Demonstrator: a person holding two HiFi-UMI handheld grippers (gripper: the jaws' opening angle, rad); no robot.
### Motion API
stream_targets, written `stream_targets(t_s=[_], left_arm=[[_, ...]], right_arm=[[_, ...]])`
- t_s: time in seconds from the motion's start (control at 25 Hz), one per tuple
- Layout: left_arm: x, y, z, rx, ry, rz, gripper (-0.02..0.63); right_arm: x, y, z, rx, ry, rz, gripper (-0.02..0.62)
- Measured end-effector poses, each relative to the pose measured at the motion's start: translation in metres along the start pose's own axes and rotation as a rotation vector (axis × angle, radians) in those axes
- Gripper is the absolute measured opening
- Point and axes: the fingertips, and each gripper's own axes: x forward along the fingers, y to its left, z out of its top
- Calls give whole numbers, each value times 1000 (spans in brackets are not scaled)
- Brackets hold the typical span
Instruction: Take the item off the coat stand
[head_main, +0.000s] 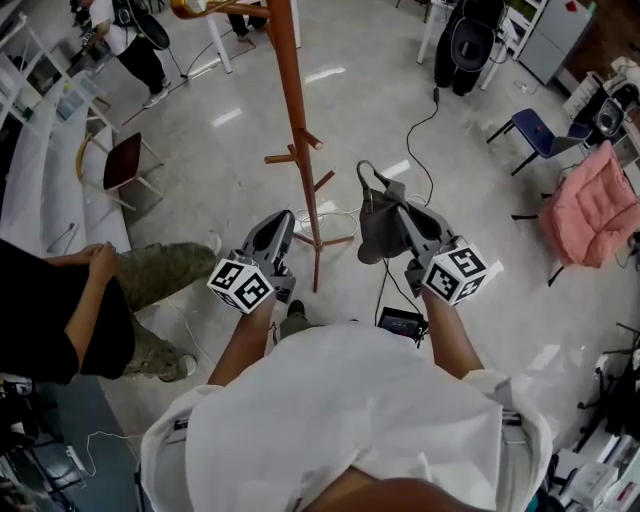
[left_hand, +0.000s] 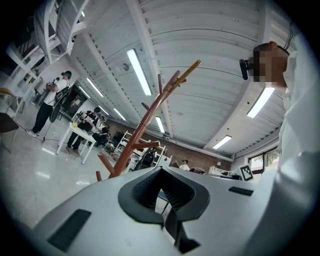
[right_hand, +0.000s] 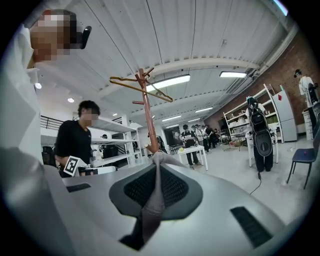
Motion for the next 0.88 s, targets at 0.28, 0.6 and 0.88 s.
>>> stream_targets(t_s=[0.28, 0.6, 0.88], left_arm=[[-14, -39, -32, 40, 30, 58, 12], [-55, -54, -66, 67, 115, 108, 12], [-72, -75, -60, 90, 136, 68, 12]], right_arm=[[-44, -9, -14, 25, -38, -10, 34], [-68, 9, -50, 50, -54, -37, 34], [-87, 41, -56, 57, -44, -70, 34]])
